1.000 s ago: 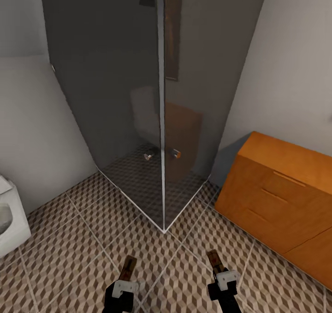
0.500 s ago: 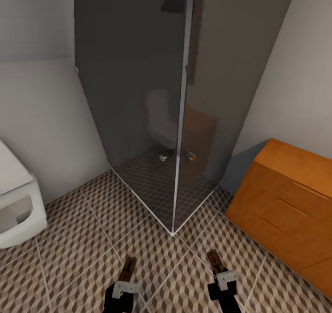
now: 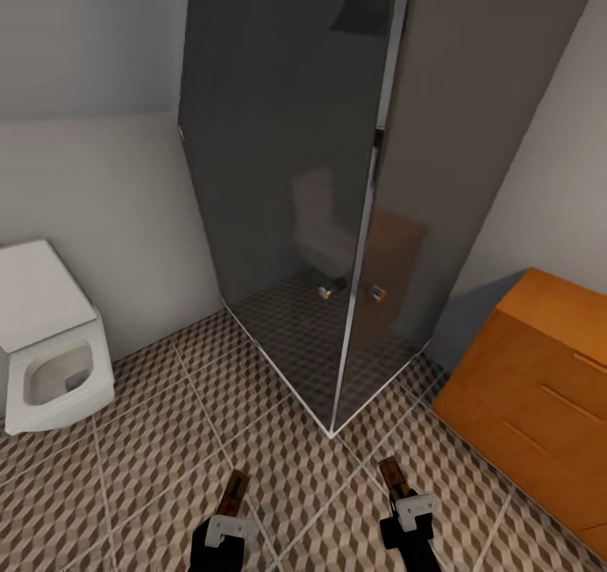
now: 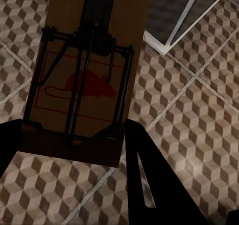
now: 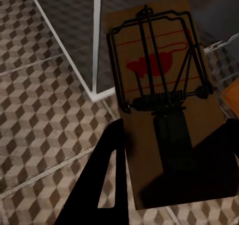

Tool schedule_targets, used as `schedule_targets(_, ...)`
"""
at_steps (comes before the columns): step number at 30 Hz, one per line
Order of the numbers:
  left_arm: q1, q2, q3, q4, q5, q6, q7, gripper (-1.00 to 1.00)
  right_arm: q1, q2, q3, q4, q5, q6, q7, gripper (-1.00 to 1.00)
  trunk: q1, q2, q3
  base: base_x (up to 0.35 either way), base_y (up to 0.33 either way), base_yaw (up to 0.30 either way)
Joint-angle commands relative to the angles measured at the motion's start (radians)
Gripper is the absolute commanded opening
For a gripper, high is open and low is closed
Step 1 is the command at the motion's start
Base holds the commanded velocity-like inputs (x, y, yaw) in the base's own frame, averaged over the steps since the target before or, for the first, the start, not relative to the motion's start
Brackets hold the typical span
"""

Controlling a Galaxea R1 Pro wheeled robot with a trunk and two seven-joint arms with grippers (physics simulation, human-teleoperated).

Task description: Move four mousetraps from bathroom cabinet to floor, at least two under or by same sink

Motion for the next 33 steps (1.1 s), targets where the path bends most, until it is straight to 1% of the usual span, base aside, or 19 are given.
schedule_targets(1, -0.002, 0.001, -0.009, 0.000, 0.004, -0.003, 0.011, -1.00, -0.001, 0.000, 0.002, 0.001, 0.010, -0.001, -0.010, -1.00, 0.001, -0.002, -0.001, 0.000, 0.000, 0.203)
schedule_targets(33, -0.002, 0.001, -0.009, 0.000, 0.004, -0.005, 0.011, -1.00, -0.001, 0.000, 0.003, 0.001, 0.010, -0.001, -0.011, -1.00, 0.001, -0.002, 0.038, 0.000, 0.000, 0.203)
